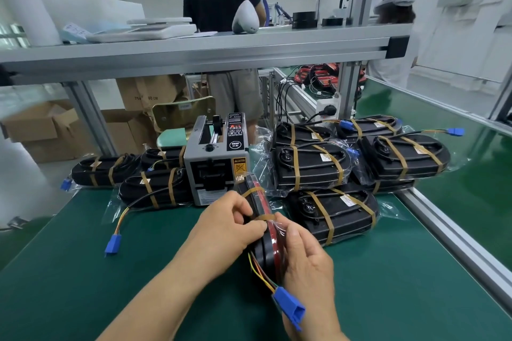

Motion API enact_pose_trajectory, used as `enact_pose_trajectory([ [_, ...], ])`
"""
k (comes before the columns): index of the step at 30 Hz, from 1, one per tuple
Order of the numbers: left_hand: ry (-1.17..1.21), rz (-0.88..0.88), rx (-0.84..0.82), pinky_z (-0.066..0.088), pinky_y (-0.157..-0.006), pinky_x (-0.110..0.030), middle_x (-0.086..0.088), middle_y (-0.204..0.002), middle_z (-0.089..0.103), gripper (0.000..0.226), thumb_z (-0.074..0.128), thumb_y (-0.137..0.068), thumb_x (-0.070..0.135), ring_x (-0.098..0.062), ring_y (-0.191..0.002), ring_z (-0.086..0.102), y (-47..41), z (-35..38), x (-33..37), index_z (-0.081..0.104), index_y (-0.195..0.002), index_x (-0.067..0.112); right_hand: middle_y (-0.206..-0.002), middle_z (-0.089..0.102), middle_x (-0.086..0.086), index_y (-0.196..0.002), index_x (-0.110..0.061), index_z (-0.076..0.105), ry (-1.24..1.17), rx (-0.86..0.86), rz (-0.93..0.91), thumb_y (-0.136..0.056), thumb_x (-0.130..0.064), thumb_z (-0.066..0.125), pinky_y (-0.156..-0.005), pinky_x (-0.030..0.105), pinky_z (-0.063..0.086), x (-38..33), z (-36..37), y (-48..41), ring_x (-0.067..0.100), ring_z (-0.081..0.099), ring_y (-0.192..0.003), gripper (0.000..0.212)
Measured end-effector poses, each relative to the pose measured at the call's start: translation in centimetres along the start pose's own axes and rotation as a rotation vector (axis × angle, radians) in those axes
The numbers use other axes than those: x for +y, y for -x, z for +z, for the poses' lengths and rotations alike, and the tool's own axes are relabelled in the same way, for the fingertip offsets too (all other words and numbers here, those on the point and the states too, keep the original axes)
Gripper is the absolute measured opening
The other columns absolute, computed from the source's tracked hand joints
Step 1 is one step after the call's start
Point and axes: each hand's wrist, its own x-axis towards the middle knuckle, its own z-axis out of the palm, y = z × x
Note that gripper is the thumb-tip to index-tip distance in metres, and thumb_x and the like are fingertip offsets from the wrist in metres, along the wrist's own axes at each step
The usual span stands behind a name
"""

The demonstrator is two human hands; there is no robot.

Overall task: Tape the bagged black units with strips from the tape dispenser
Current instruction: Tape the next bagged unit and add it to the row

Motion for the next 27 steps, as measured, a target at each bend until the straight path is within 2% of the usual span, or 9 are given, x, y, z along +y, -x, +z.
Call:
enact_pose_trajectory([
  [3,0.229,-0.109,0.06,0.039,-0.056,-0.022,0.012,-0.061,0.051,0.023,0.079,-0.071,0.038,-0.003,-0.052,0.045,0.4,1.1,-0.3,0.061,-0.077,0.026,-0.103,0.077,0.004,-0.099,-0.037,0.078,-0.019,0.021,0.009,-0.101,-0.031,0.052,-0.094,0.047,0.056,0.0,0.2,0.1,0.023,0.072,-0.099,0.026],
  [5,0.322,-0.123,0.081,0.038,-0.052,-0.017,0.008,-0.062,0.05,0.022,0.08,-0.075,0.033,-0.004,-0.052,0.043,0.7,1.7,-0.3,0.062,-0.073,0.022,-0.103,0.076,0.008,-0.1,-0.033,0.078,-0.053,0.025,0.016,-0.101,-0.028,0.053,-0.093,0.046,0.056,0.1,0.3,0.1,0.024,0.072,-0.098,0.026],
  [7,0.37,-0.11,0.077,0.038,-0.05,-0.014,0.009,-0.061,0.049,0.019,0.081,-0.074,0.032,-0.004,-0.052,0.043,0.9,1.9,-0.3,0.064,-0.072,0.024,-0.102,0.077,0.01,-0.101,-0.03,0.078,-0.1,0.01,0.055,-0.101,-0.025,0.053,-0.089,0.042,0.056,-0.1,0.2,0.1,0.025,0.073,-0.098,0.026],
  [11,0.449,-0.138,0.0,0.046,-0.065,-0.024,0.007,-0.074,0.051,0.026,0.078,-0.056,0.042,-0.007,-0.063,0.05,1.4,1.6,-0.4,0.067,-0.078,0.035,-0.102,0.077,0.009,-0.102,-0.024,0.078,-0.119,-0.12,0.12,-0.099,-0.02,0.054,-0.079,0.037,0.057,-1.8,-1.1,-0.2,0.026,0.074,-0.098,0.025],
  [15,0.428,-0.157,0.011,0.047,-0.067,-0.028,0.003,-0.08,0.056,0.039,0.08,-0.05,0.044,-0.011,-0.07,0.053,1.4,1.6,-0.3,0.064,-0.082,0.028,-0.092,0.076,-0.013,-0.094,-0.03,0.075,0.365,-0.164,-0.12,-0.083,-0.024,0.077,-0.072,0.014,0.051,-5.6,-1.7,-2.5,0.003,0.071,-0.089,0.013],
  [18,0.416,-0.136,0.011,0.047,-0.065,-0.029,0.002,-0.076,0.059,0.048,0.082,-0.05,0.042,-0.01,-0.067,0.054,1.4,1.7,0.0,0.062,-0.086,0.018,-0.081,0.07,-0.008,-0.085,-0.03,0.065,0.801,-0.22,-0.193,-0.069,-0.039,0.082,-0.066,0.025,0.05,-7.9,0.7,-4.4,0.008,0.066,-0.076,0.025],
  [21,0.413,-0.137,0.004,0.049,-0.065,-0.026,0.006,-0.071,0.063,0.044,0.084,-0.054,0.038,-0.006,-0.064,0.056,1.3,1.6,-0.2,0.063,-0.086,0.016,-0.086,0.059,-0.008,-0.081,-0.027,0.053,1.094,-0.271,-0.283,-0.066,-0.043,0.08,-0.06,0.026,0.041,-8.4,3.0,-5.6,0.008,0.056,-0.075,0.035],
  [23,0.424,-0.158,0.011,0.046,-0.062,-0.022,0.007,-0.071,0.06,0.045,0.084,-0.053,0.038,-0.004,-0.061,0.054,1.1,1.4,-0.5,0.063,-0.086,0.017,-0.086,0.055,-0.006,-0.078,-0.027,0.047,1.193,-0.274,-0.328,-0.068,-0.042,0.076,-0.057,0.027,0.036,-8.2,3.8,-6.0,0.011,0.053,-0.074,0.034],
  [27,0.405,-0.17,0.015,0.045,-0.062,-0.023,0.004,-0.076,0.057,0.052,0.081,-0.044,0.047,-0.006,-0.063,0.051,1.1,1.3,-0.8,0.062,-0.085,0.021,-0.093,0.057,-0.003,-0.083,-0.02,0.052,1.282,-0.262,-0.408,-0.08,-0.034,0.065,-0.067,0.031,0.044,-7.6,4.0,-6.3,0.02,0.058,-0.084,0.019],
])
